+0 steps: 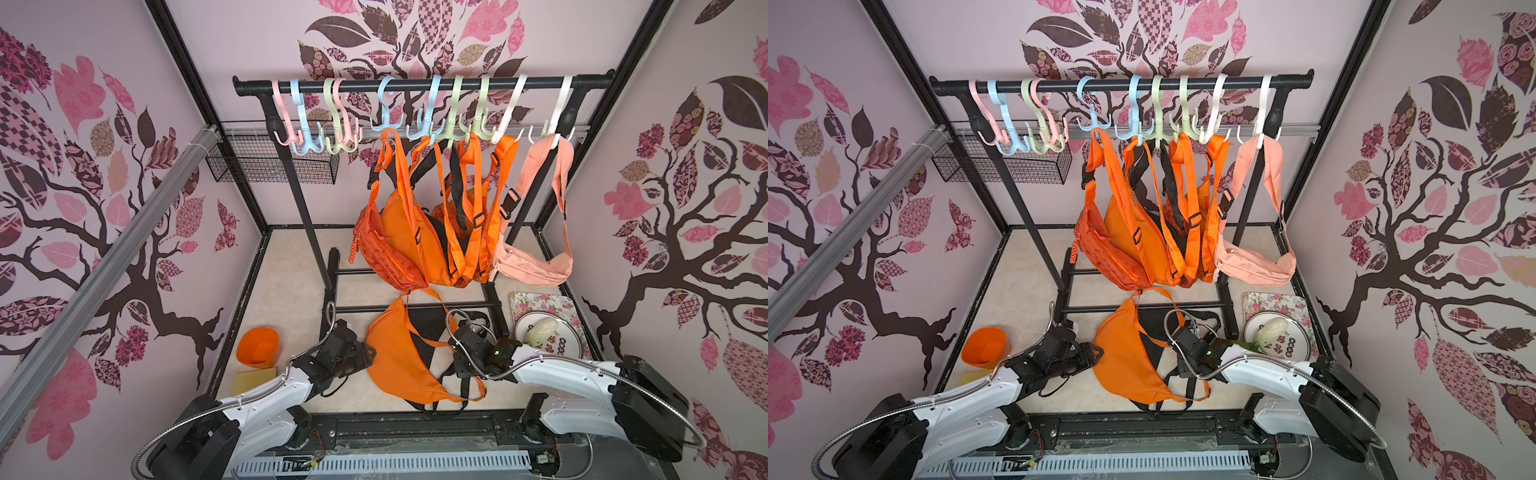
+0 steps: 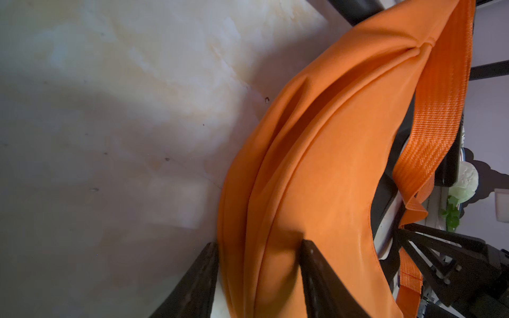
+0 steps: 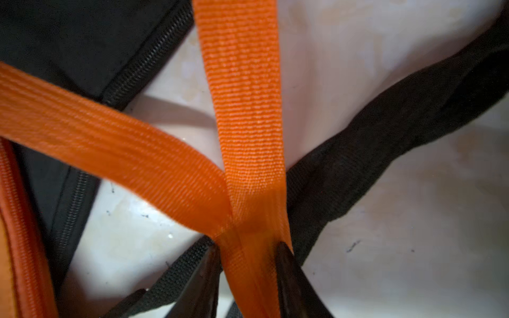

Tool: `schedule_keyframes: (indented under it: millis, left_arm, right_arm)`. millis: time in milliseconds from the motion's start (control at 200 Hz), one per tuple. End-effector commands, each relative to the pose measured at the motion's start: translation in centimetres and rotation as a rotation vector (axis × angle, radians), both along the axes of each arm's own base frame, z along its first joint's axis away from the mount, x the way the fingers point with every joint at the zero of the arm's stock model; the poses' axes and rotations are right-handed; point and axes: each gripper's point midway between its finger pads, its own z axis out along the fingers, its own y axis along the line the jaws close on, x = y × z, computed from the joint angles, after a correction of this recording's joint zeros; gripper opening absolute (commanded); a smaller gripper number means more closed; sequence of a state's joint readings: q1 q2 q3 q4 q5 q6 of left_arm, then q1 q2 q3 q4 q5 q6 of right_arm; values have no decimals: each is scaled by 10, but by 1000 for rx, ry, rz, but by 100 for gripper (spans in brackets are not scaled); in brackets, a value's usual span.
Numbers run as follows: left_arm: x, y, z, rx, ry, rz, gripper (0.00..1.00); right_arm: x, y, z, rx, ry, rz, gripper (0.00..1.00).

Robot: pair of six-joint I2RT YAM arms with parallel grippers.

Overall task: Hang the bag on a hook
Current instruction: Pick up the bag from the bag.

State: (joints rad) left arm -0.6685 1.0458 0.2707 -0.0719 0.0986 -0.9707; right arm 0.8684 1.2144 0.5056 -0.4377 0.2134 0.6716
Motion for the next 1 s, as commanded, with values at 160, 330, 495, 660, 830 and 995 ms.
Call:
schedule_keyframes:
  millis: [160, 330, 495, 660, 830, 995]
  left_arm:
    - [-6, 8, -15, 34, 18, 12, 48]
    - [-4, 7, -14, 35, 15, 11, 45]
    - [-2, 6, -12, 36, 4, 8, 30]
    - [-2, 6, -12, 37, 0, 2, 7]
    - [-2, 7, -4, 6, -34, 15, 0]
    - [-3, 14, 22, -33, -122, 35, 0]
  right_arm:
    - [11, 0, 31, 23, -77, -37, 11]
    - [13, -8, 43, 14, -117, -58, 0]
    - [14, -3, 62, 53, -139, -43, 0]
    - [15, 4, 99, 62, -237, 6, 0]
    - [12, 15, 139, 40, -349, 62, 0]
    - [9, 23, 163, 31, -395, 108, 0]
